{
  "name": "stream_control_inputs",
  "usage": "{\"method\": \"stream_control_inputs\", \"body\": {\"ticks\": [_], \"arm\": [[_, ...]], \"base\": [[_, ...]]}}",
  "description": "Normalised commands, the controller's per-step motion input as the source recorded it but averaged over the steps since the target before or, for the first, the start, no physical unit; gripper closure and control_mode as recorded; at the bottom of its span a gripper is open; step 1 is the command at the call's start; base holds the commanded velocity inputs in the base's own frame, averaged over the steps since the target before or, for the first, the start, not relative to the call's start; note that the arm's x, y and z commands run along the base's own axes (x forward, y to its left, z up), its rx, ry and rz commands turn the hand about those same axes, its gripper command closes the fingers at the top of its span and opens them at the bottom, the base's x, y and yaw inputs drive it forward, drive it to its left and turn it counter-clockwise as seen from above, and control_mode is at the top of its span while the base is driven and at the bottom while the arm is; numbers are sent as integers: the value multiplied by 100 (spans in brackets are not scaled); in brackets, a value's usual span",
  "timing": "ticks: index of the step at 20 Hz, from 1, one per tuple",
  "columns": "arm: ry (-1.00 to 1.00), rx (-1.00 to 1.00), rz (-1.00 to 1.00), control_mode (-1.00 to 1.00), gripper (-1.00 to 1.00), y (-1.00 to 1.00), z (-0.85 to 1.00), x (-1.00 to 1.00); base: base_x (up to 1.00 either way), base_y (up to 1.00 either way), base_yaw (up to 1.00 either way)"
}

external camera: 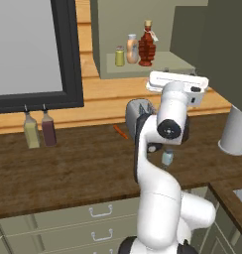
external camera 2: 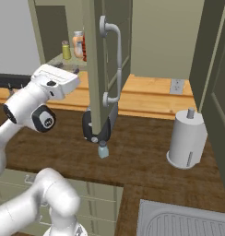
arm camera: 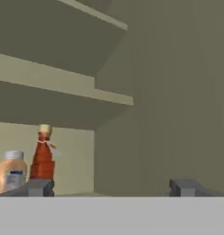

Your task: Put the shaker and condiment bottle from the counter next to their counterparts in the cabinet.

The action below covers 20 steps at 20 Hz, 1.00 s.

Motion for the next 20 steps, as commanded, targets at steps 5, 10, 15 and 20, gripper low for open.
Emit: {"method": "stream_control_inputs", "body": {"ticks": [5,10,15,20], "arm": [[-4,26,-38,-100,-100,-1,-24,-13],[0,28,-19,-100,-100,-45,-9,18],[-5,46,-24,-100,-100,-43,-76,-9],[0,29,-15,-100,-100,-13,-63,-12]], "base": [[0,0,0],[0,0,0],[0,0,0],[0,0,0]]}}
